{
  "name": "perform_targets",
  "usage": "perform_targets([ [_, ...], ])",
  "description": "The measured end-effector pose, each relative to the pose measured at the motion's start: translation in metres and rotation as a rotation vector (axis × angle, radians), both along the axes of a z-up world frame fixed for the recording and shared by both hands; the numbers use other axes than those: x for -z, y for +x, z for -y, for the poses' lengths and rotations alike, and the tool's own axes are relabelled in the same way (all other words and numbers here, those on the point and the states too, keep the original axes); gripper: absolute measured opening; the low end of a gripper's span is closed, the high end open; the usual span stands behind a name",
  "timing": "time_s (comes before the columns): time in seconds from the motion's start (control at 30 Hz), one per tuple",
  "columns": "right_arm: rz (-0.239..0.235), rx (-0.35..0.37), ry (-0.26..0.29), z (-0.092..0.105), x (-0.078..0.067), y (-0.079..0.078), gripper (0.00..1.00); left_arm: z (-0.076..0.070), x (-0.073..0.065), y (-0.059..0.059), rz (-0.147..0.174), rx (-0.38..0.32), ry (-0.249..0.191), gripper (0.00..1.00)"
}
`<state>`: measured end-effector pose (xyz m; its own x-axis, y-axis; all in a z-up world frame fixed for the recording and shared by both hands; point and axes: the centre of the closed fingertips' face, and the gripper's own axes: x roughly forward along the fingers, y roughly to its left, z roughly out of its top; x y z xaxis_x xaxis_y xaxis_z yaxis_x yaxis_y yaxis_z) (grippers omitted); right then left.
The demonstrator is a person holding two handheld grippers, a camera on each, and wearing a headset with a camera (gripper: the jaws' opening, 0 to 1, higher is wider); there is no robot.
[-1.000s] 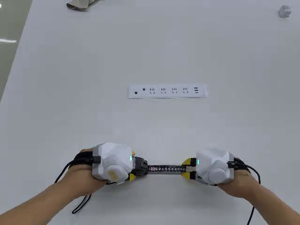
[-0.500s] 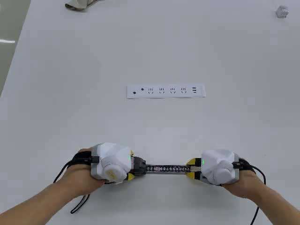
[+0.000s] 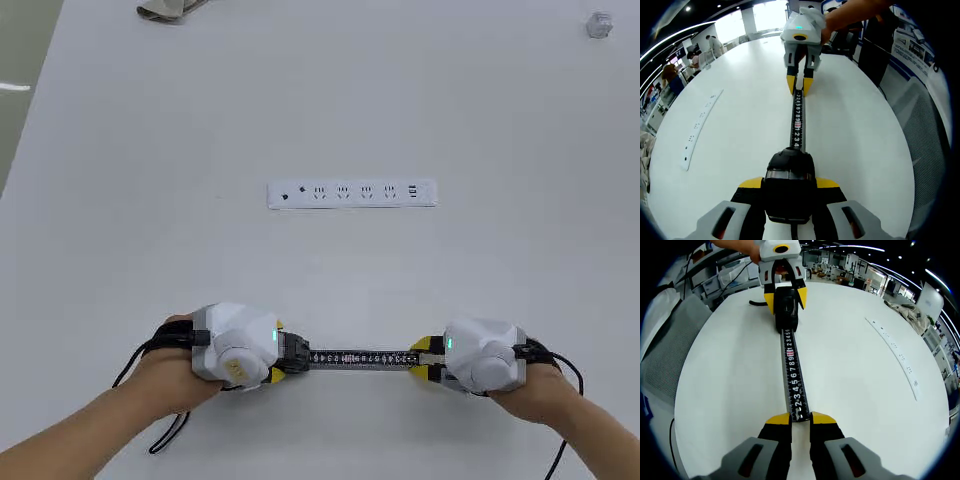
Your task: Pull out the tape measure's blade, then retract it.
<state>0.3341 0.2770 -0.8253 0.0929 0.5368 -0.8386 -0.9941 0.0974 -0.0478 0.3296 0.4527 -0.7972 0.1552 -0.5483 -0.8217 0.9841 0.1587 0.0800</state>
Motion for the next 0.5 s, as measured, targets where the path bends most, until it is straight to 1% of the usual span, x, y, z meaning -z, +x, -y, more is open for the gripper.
perform_targets([
  [0.2,0.0,0.013,-0.003,0.009,-0.003,0.0,0.12,0.0,0.0,0.0,-0.001,0.002,0.001,0.33],
  [0.27,-0.001,0.013,-0.005,0.013,-0.001,0.0,0.12,0.0,0.0,0.0,-0.001,0.002,0.003,0.33],
  [0.5,0.005,0.012,-0.013,0.024,-0.001,0.0,0.11,0.0,0.0,0.0,-0.001,0.001,0.003,0.33],
])
